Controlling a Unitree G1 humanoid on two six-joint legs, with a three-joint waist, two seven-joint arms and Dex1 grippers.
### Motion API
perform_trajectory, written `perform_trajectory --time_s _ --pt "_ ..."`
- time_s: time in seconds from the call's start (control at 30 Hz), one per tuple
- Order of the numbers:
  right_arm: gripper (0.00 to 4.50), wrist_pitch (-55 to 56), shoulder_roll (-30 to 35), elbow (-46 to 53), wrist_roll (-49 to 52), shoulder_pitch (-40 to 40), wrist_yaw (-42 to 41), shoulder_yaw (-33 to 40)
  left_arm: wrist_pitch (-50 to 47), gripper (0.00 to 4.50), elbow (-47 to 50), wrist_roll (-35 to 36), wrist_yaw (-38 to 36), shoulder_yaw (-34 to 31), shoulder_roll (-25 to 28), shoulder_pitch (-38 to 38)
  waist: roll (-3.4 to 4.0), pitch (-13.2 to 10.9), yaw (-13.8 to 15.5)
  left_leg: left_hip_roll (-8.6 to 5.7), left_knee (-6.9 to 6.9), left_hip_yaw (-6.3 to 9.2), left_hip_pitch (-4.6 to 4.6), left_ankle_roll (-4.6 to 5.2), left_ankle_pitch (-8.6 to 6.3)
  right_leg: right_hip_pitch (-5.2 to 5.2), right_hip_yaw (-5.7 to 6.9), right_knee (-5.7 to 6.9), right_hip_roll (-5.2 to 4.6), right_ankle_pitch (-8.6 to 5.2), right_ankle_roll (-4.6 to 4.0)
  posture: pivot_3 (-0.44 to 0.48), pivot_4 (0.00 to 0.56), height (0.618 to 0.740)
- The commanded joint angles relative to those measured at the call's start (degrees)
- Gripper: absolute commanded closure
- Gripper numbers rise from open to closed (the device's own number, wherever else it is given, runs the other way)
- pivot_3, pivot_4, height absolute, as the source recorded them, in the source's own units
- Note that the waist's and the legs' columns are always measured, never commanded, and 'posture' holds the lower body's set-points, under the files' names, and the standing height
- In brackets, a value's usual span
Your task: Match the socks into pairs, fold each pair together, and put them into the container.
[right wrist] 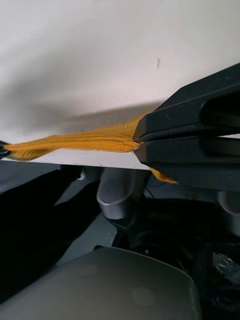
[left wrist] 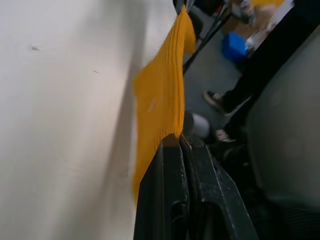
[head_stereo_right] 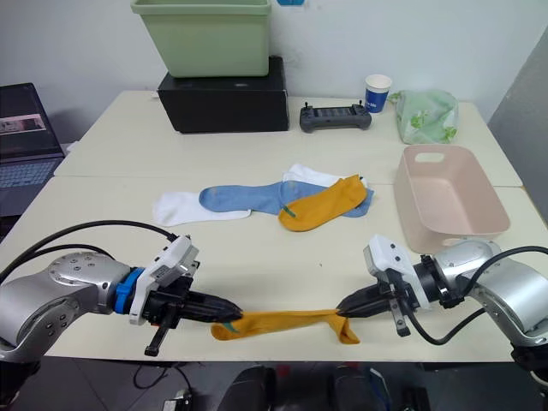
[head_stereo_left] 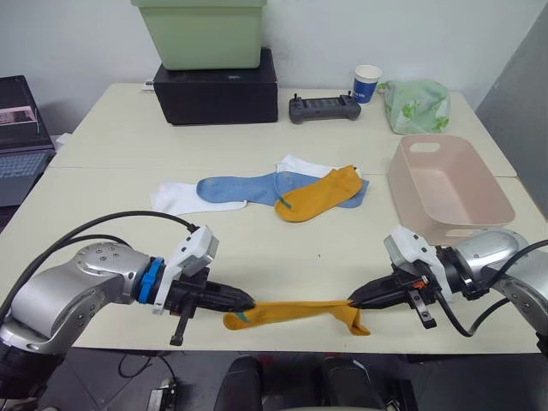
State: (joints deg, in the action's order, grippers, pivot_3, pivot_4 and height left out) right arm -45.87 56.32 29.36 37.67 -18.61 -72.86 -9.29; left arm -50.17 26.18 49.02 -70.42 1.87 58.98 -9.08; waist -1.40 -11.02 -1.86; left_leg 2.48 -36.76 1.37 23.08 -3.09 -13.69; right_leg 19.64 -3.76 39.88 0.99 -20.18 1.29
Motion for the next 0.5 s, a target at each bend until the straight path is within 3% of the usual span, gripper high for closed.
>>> perform_trajectory --time_s 0.03,0.2,0.5 --pt "4.49 2.6 -0.3 -3.1 -2.7 0.3 -1.5 -2.6 -3.0 4.49 -0.6 2.1 3.4 -0.6 -2.6 -0.4 0.00 0.0 0.0 -0.01 -0.01 0.00 0.01 0.00 0.00 0.00 0.00 0.00 0.00 0.00 0.00 0.000 0.150 0.740" --pt "4.49 9.9 -3.6 -12.1 -10.4 -3.7 -2.6 -7.6 4.4 4.49 -6.5 -10.3 6.0 6.8 -6.9 -3.1 0.00 0.0 0.0 -0.01 -0.03 -0.02 0.01 0.00 0.00 0.04 -0.03 0.02 0.02 0.00 0.00 0.000 0.150 0.740" --pt "4.49 20.3 -9.9 -26.6 -19.6 -11.8 -4.6 -10.9 10.7 4.49 -16.7 -19.4 4.9 11.3 -12.3 -12.2 0.00 0.0 0.1 -0.01 -0.12 -0.01 0.42 -0.01 0.01 0.46 0.00 0.08 0.04 0.17 -0.26 0.000 0.150 0.740"
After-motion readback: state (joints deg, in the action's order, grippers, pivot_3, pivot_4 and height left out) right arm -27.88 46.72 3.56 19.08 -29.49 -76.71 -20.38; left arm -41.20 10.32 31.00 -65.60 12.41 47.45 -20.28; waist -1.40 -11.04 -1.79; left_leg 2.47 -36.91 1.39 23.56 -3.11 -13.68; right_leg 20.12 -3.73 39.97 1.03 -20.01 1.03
